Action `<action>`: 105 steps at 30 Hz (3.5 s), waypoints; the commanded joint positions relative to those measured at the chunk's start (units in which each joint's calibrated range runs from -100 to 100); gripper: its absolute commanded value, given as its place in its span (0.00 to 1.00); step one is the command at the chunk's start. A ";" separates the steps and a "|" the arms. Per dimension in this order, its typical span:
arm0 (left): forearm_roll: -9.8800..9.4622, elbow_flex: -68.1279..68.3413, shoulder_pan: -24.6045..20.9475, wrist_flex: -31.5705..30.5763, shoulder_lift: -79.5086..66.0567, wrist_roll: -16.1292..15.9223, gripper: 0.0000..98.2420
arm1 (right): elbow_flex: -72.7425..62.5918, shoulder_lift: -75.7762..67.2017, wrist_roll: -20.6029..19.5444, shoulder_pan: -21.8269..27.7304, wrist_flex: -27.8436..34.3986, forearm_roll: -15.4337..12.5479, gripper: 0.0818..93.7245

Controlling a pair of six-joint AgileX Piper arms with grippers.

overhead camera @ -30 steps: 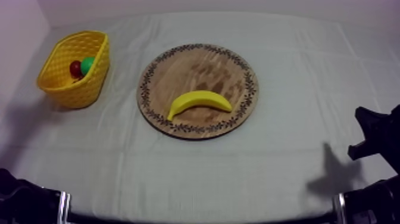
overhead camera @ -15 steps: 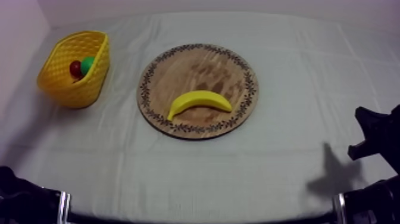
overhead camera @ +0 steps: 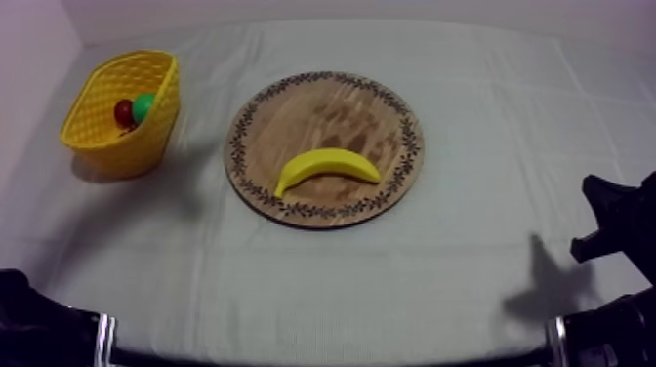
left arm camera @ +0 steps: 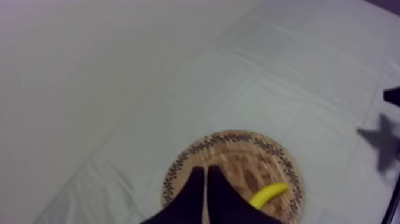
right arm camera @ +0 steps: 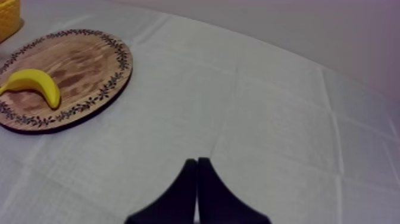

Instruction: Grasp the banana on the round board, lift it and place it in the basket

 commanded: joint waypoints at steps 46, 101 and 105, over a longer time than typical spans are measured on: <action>-3.99 4.48 2.31 13.45 18.16 -8.94 0.64 | -0.03 0.00 -0.01 0.00 -0.03 0.01 0.00; -3.13 1.71 5.39 0.11 45.37 -4.86 0.66 | -0.03 0.00 -0.01 0.00 -0.03 0.01 0.00; -3.67 0.69 5.34 -0.54 47.34 -4.62 0.66 | -0.03 0.00 -0.01 0.00 -0.03 0.01 0.00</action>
